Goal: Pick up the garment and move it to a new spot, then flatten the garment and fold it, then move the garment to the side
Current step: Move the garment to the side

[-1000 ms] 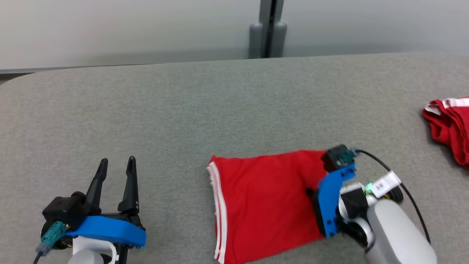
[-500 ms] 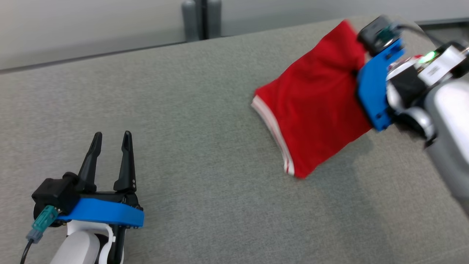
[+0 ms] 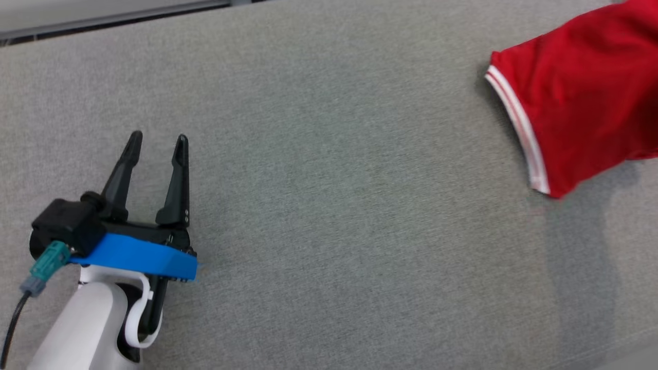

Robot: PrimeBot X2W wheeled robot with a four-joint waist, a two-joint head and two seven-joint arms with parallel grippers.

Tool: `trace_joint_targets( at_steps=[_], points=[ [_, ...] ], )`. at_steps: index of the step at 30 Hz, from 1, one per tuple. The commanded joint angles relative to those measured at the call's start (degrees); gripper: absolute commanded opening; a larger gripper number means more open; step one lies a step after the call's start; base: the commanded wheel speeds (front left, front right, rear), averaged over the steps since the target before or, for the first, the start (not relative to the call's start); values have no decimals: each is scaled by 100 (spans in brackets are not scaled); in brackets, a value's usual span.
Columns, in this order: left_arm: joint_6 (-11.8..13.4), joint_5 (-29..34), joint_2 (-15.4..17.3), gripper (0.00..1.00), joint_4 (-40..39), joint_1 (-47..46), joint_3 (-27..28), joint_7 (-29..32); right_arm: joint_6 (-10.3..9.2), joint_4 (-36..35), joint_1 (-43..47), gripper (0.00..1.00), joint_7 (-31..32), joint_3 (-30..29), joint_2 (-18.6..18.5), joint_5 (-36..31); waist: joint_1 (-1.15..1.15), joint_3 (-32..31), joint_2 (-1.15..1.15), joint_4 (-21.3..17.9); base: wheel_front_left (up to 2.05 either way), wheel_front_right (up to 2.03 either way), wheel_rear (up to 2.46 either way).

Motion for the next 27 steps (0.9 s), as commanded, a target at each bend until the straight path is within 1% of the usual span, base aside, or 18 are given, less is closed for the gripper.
trace_joint_targets(
  at_steps=[1, 3, 4, 5, 10, 11, 12, 14, 16, 18, 21, 24, 27],
  points=[
    [-39, 64, 73, 100, -87, -201, -43, 59, 0, 193, 68, 0, -284, -59, -218, -120, 0, 249, 0, 207, 0, 0, 0],
    [-60, 94, 107, 100, -157, -289, -72, 116, -1, 468, 98, 0, -537, -241, -394, -136, 0, 390, 0, 293, 0, 0, 0],
    [-60, 94, 107, 100, -157, -289, -72, 116, -1, 468, 98, 0, -537, -241, -394, -136, 0, 390, 0, 293, 0, 0, 0],
    [-66, 114, 122, 100, -196, -331, -86, 154, -1, 606, 80, 0, -695, -351, -419, -153, 0, 459, 0, 327, 0, 0, 0],
    [-65, 211, 235, 100, -316, -408, -138, 225, -1, 1325, 66, 0, -987, -993, -133, -415, 0, 680, 0, 409, 0, 0, 0],
    [-72, 218, 241, 100, -321, -414, -160, 237, -1, 1451, 68, 27, -1039, -1147, -79, -496, 0, 682, 0, 420, 0, 0, 0],
    [-81, 228, 237, 100, -315, -422, -174, 238, -1, 1569, 72, 100, -1096, -1310, -18, -558, 0, 673, 0, 434, 0, 0, 0],
    [-81, 222, 215, 100, -274, -415, -206, 218, -1, 1822, 112, 100, -1154, -1615, 180, -734, 0, 626, 0, 451, 0, 0, 0],
    [-80, 213, 188, 100, -222, -398, -233, 188, -1, 1901, 94, 100, -1360, -1870, 358, -912, 0, 562, 0, 456, 0, 0, 0],
    [-87, 190, 162, 100, -152, -344, -244, 144, -1, 2035, 130, 100, -1368, -2050, 537, -1083, 0, 441, 0, 455, 0, 0, 0],
    [-89, 136, 53, 100, -2, -237, -268, 28, -1, 2029, 160, 100, -1545, -2368, 846, -1155, 0, 176, 0, 484, 0, 0, 0],
    [-92, 59, -63, 100, 201, -103, -279, -101, -1, 1828, 379, 100, -1964, -2589, 1182, -1031, 0, -225, 0, 565, 0, 0, 0],
    [-49, -35, -185, 100, 412, 153, -250, -213, 0, 1336, 849, 100, -2478, -2650, 1558, -820, 0, -680, 0, 681, 0, 0, 0]
  ],
)
